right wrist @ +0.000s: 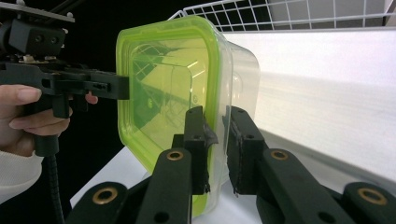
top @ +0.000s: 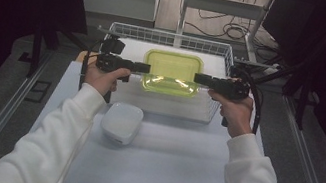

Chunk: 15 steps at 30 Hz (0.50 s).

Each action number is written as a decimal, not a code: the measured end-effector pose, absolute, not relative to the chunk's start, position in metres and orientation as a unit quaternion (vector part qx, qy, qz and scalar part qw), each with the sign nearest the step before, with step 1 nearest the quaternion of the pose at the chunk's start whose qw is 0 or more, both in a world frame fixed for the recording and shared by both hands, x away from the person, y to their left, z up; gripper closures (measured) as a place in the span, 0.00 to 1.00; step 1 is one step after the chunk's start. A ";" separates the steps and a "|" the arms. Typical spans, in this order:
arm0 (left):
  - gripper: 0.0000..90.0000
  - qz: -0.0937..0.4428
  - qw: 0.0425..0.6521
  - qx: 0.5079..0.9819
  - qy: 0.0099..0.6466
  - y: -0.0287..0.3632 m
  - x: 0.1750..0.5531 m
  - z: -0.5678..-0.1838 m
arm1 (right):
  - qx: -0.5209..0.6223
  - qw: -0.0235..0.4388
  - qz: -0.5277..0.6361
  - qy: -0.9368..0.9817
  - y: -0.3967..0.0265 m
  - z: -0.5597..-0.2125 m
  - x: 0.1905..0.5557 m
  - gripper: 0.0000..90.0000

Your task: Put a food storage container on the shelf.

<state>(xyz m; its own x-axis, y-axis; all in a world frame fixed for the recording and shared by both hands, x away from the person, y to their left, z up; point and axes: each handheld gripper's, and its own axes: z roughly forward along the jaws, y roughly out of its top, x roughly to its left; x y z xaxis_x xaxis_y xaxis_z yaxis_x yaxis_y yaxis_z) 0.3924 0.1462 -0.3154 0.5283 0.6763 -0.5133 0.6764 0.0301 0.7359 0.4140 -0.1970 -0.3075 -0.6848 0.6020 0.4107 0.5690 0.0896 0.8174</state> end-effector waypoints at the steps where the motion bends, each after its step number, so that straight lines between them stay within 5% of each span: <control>1: 0.89 0.000 0.529 0.696 0.486 0.147 0.394 -0.314 | 0.396 0.016 0.546 0.738 -0.196 -0.306 0.416 0.87; 15: 0.89 -0.008 0.519 0.701 0.489 0.156 0.443 -0.308 | 0.411 0.011 0.535 0.738 -0.186 -0.298 0.462 0.87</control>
<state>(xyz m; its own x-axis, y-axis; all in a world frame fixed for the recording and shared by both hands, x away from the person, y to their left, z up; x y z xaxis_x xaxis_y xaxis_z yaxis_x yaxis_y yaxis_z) 0.4435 0.1559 -0.3077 0.5213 0.6773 -0.5191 0.6945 0.0167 0.7193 0.4621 -0.1863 -0.2983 -0.6621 0.6181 0.4237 0.5946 0.0892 0.7990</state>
